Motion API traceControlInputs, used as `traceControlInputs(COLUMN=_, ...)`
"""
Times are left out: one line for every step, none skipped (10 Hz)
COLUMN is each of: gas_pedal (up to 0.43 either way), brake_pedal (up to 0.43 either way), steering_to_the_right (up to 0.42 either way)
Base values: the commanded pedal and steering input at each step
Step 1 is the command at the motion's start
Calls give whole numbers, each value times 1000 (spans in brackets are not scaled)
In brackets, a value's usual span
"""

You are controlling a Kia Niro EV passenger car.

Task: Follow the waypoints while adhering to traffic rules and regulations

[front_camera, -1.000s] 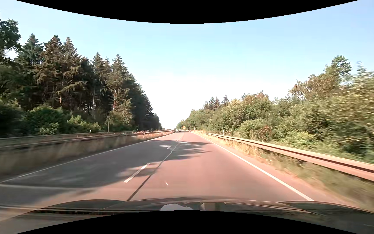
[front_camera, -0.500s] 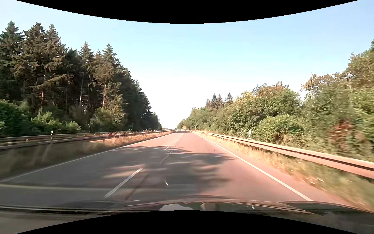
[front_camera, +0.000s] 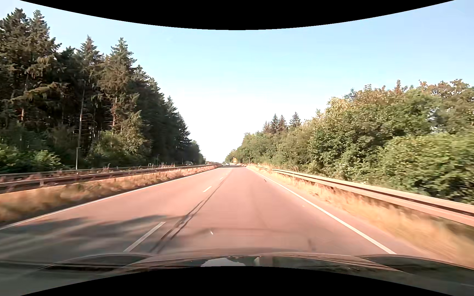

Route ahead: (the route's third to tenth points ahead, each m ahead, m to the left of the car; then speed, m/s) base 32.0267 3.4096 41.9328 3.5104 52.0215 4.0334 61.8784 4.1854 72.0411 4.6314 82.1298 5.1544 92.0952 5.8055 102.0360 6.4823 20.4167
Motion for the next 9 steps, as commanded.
traceControlInputs(gas_pedal=189, brake_pedal=0, steering_to_the_right=-2)
traceControlInputs(gas_pedal=189, brake_pedal=0, steering_to_the_right=-2)
traceControlInputs(gas_pedal=189, brake_pedal=0, steering_to_the_right=-3)
traceControlInputs(gas_pedal=189, brake_pedal=0, steering_to_the_right=-3)
traceControlInputs(gas_pedal=189, brake_pedal=0, steering_to_the_right=-3)
traceControlInputs(gas_pedal=189, brake_pedal=0, steering_to_the_right=-3)
traceControlInputs(gas_pedal=189, brake_pedal=0, steering_to_the_right=-3)
traceControlInputs(gas_pedal=189, brake_pedal=0, steering_to_the_right=-3)
traceControlInputs(gas_pedal=189, brake_pedal=0, steering_to_the_right=-3)
